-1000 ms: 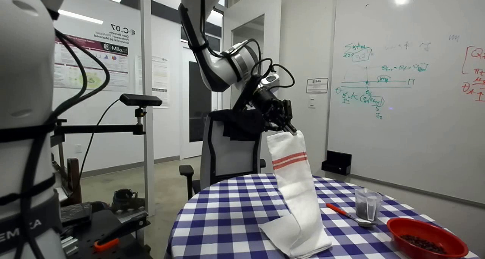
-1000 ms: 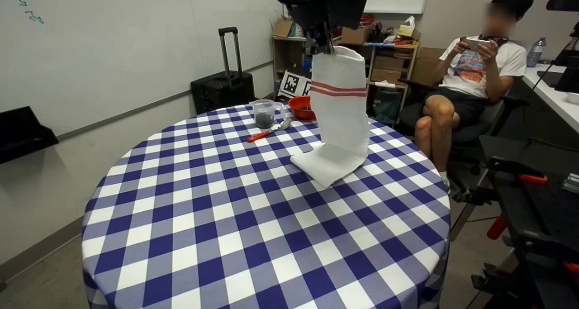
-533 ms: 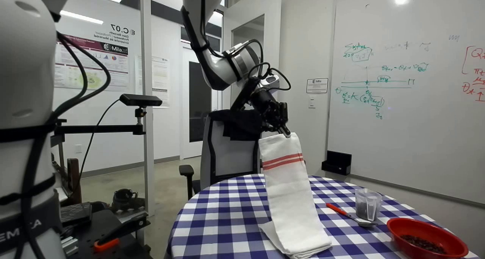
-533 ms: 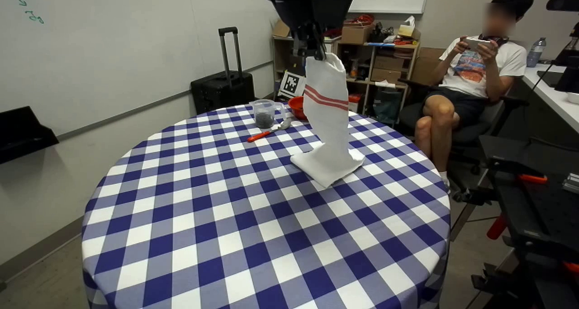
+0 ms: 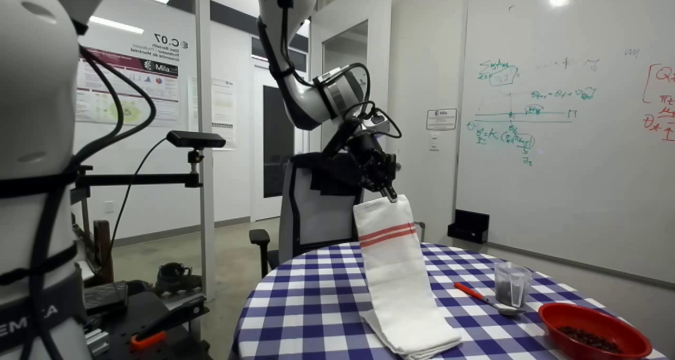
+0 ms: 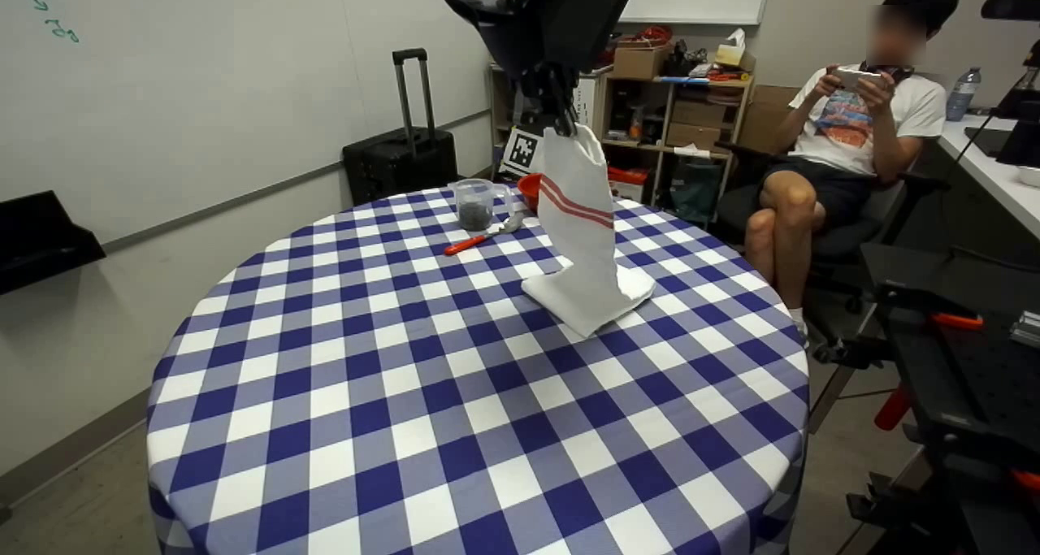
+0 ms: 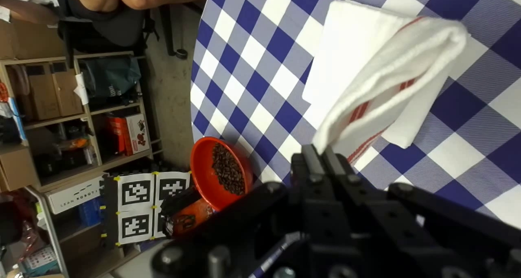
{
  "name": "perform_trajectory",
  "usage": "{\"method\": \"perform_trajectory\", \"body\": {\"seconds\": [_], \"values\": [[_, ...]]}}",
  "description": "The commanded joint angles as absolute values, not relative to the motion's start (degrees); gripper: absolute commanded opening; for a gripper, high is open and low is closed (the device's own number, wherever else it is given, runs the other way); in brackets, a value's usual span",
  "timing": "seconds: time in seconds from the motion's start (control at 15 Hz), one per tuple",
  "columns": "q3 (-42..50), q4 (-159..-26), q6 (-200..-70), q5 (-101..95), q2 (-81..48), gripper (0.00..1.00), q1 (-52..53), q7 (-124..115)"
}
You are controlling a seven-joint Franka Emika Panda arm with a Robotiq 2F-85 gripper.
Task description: Fold the white towel
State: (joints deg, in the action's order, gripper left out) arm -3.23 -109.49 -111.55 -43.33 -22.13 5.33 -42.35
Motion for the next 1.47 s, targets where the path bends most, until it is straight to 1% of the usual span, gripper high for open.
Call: {"method": "perform_trajectory", "body": {"seconds": [0.0, 0.87, 1.4], "values": [[-1.79, -107.07, -113.36, -40.57, -24.91, 0.01, 5.98, -41.75], [0.96, -106.90, -119.73, -37.12, -30.37, 0.01, 5.80, -35.80], [4.40, -108.71, -120.49, -40.28, -31.25, 0.01, 5.82, -32.52]]}}
